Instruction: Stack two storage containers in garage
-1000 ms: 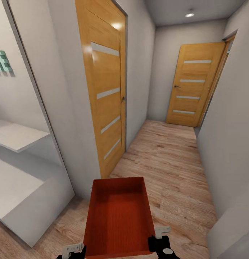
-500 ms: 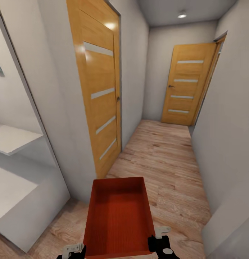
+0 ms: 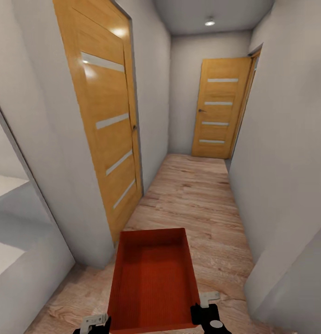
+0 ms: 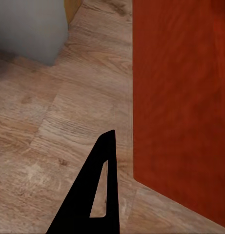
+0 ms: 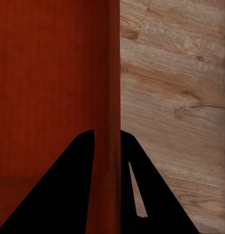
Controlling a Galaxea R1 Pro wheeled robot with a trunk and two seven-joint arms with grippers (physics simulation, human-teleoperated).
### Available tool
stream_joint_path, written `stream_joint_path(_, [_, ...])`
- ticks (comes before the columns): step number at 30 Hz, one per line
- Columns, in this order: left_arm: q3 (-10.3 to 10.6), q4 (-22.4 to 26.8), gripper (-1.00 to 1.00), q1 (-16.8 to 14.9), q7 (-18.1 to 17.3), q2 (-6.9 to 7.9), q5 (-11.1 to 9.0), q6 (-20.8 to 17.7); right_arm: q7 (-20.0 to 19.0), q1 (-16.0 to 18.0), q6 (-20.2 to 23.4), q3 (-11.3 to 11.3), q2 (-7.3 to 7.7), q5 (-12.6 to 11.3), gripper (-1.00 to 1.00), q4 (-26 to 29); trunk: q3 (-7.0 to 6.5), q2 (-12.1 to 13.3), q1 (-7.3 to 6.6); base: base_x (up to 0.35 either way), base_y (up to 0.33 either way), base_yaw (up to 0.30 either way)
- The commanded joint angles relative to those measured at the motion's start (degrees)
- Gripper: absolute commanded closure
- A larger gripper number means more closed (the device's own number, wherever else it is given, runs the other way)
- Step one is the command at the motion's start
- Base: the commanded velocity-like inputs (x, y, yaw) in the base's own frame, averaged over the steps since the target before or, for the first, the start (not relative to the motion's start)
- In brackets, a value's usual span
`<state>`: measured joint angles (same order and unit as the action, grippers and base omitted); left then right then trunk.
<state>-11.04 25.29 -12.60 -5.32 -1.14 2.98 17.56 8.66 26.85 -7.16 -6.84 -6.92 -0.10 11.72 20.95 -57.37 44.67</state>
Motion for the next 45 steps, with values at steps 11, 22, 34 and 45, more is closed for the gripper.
stream_joint_path(11, [-1.02, -0.07, 1.0, 0.03, 0.05, 0.62, 0.01, 0.03, 1.01, 0.14, -0.23, 3.32, 0.06, 0.47, 1.0, 0.15, 0.06, -0.04, 0.0, 0.0, 0.0, -0.135])
stream_joint_path(22, [-1.0, -0.07, 1.0, 0.03, 0.05, 0.62, 0.01, 0.03, 1.01, 0.14, -0.23, 3.32, 0.06, 0.47, 1.0, 0.15, 0.06, -0.04, 0.0, 0.008, 0.0, -0.004])
stream_joint_path(34, [-1.0, -0.07, 1.0, 0.03, 0.05, 0.62, 0.01, 0.04, 1.01, 0.14, -0.23, 3.32, 0.06, 0.49, 1.0, 0.15, 0.06, -0.04, 0.0, 0.153, 0.0, 0.0])
stream_joint_path(45, [-1.0, -0.07, 1.0, 0.03, 0.05, 0.62, 0.01, 0.04, 1.01, 0.14, -0.23, 3.32, 0.06, 0.47, 1.0, 0.15, 0.06, -0.04, 0.0, 0.006, 0.0, 0.0])
